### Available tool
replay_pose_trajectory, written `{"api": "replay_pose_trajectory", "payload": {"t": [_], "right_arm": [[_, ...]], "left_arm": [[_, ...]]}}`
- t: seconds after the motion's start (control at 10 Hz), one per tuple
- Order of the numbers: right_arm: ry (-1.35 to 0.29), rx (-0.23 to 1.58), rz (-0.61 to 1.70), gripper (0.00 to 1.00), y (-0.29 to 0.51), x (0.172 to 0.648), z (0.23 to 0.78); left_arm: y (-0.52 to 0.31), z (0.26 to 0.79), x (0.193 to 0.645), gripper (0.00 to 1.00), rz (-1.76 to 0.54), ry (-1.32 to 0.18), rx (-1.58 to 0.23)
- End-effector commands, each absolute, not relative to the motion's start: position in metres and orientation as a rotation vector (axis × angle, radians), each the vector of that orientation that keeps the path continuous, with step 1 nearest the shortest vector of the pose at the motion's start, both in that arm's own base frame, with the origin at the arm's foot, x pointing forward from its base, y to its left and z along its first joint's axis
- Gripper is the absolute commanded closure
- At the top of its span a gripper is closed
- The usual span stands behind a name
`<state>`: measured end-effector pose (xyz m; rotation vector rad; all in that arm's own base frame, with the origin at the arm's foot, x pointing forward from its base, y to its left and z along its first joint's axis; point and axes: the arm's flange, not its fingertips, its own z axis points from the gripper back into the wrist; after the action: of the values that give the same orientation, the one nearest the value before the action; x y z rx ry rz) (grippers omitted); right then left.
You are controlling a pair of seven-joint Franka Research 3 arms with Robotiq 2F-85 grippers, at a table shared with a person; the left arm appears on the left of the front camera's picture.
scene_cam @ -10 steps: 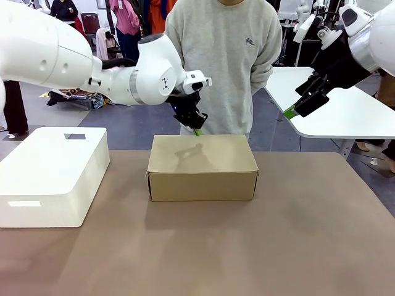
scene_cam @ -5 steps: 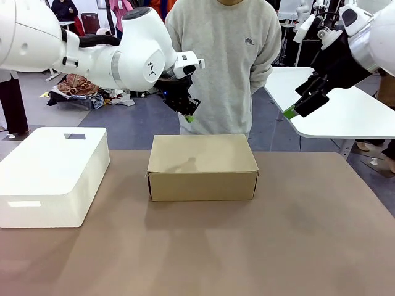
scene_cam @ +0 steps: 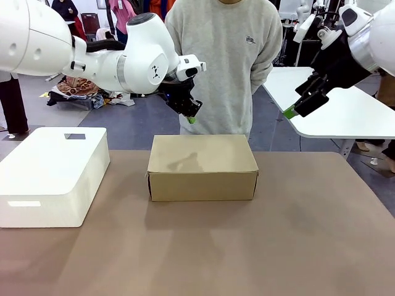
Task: Pack the shoes into the box.
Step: Press down on the lid of the Shoes Box.
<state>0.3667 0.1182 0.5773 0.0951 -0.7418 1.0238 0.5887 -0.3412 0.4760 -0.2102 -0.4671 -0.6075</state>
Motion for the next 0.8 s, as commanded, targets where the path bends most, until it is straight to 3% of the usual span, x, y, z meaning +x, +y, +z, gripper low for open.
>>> {"api": "replay_pose_trajectory", "payload": {"t": [0.0, 0.2, 0.7], "right_arm": [[-0.744, 0.088, 1.007, 0.0, 0.121, 0.368, 0.578], [-0.744, 0.088, 1.007, 0.0, 0.121, 0.368, 0.578], [-0.744, 0.088, 1.007, 0.0, 0.121, 0.368, 0.578]], "left_arm": [[-0.34, 0.479, 0.589, 1.0, -0.606, -0.473, -0.207], [-0.341, 0.477, 0.589, 1.0, -0.607, -0.469, -0.211], [-0.28, 0.501, 0.496, 1.0, -0.679, -0.379, -0.096]]}}
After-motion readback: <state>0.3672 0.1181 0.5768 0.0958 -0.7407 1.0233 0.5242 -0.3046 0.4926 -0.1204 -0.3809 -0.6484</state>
